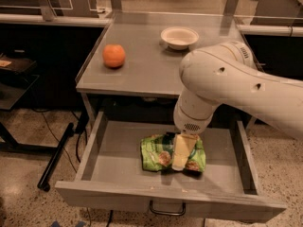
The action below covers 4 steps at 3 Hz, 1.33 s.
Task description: Pick green rice chip bag from top drawer and place on counter
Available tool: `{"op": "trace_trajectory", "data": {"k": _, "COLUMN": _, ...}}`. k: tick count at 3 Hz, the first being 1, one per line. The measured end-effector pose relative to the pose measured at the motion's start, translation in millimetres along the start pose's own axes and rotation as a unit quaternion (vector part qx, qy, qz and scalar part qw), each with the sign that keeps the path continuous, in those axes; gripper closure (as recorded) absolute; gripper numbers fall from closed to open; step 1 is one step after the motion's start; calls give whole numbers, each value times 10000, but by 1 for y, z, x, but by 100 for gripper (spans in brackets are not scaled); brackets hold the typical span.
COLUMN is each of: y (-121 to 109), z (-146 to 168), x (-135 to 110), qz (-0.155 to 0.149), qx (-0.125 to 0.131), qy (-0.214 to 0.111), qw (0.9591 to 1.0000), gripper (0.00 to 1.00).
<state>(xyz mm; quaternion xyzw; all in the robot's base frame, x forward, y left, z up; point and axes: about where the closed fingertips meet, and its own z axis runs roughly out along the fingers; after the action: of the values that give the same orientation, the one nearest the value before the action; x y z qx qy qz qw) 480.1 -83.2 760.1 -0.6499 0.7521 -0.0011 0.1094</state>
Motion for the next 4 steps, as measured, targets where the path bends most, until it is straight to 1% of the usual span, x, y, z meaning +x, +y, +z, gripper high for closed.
{"op": "trace_trajectory", "data": {"k": 1, "y": 6, "z": 18, "x": 1, "qz": 99, "qx": -124, "qy": -54, "qw": 9999, "gripper": 0}}
{"op": "trace_trajectory", "data": {"k": 2, "y": 5, "z": 49, "x": 5, "qz": 331, "qx": -320, "qy": -149, "qw": 9988, "gripper": 0}}
{"op": "trace_trajectory", "data": {"k": 4, "y": -5, "z": 95, "x": 5, "qz": 482, "qx": -504, "qy": -264, "qw": 9972, "gripper": 0}}
